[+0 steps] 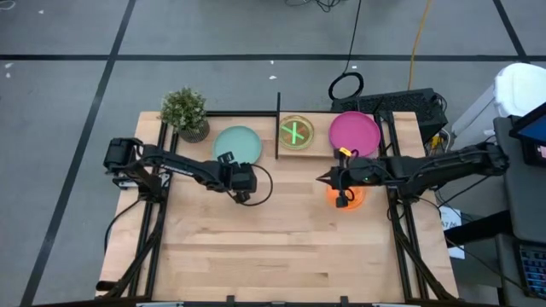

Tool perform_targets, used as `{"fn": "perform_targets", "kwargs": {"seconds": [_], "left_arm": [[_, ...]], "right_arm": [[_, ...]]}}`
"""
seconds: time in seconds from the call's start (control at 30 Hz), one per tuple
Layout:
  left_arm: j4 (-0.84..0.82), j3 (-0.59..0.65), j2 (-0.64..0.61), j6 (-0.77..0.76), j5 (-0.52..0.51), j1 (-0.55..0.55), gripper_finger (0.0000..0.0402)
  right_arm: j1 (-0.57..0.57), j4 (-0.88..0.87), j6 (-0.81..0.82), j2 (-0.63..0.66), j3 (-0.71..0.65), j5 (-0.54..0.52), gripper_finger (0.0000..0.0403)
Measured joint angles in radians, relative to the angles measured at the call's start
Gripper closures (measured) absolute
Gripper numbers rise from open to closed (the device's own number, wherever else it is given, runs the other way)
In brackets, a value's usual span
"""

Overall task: Place and stack plates onto a shelf
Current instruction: Stack the big light blue plate on top of the big pink plate

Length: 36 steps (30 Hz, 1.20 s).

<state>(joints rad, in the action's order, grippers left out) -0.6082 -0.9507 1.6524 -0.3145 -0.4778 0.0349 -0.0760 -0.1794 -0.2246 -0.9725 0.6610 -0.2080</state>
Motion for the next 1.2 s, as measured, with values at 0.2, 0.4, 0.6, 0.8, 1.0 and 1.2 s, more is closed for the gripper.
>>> {"fn": "perform_targets", "kwargs": {"seconds": [0.2,0.4,0.6,0.8,1.0,1.2], "left_arm": [[0.073,0.092,0.000,0.048,-0.001,0.002,0.0157],[0.154,0.138,0.000,0.079,-0.002,0.001,0.0147],[0.230,0.157,0.000,0.101,-0.003,-0.006,0.0147],[0.258,0.157,0.000,0.102,-0.004,0.000,0.0147],[0.229,0.157,0.000,0.125,-0.005,0.011,0.0147],[0.207,0.152,-0.007,0.132,-0.010,0.027,0.0147]], "right_arm": [[-0.032,-0.099,0.004,0.030,0.000,0.000,0.0403],[-0.037,-0.191,0.027,0.043,0.000,-0.018,0.0403],[-0.036,-0.380,0.115,0.042,0.000,-0.263,0.0403],[0.005,-0.429,0.169,0.037,0.000,-0.366,0.0403],[0.031,-0.415,0.157,0.019,-0.010,-0.259,0.0403],[0.031,-0.340,0.119,-0.004,-0.039,-0.163,0.0403]]}}
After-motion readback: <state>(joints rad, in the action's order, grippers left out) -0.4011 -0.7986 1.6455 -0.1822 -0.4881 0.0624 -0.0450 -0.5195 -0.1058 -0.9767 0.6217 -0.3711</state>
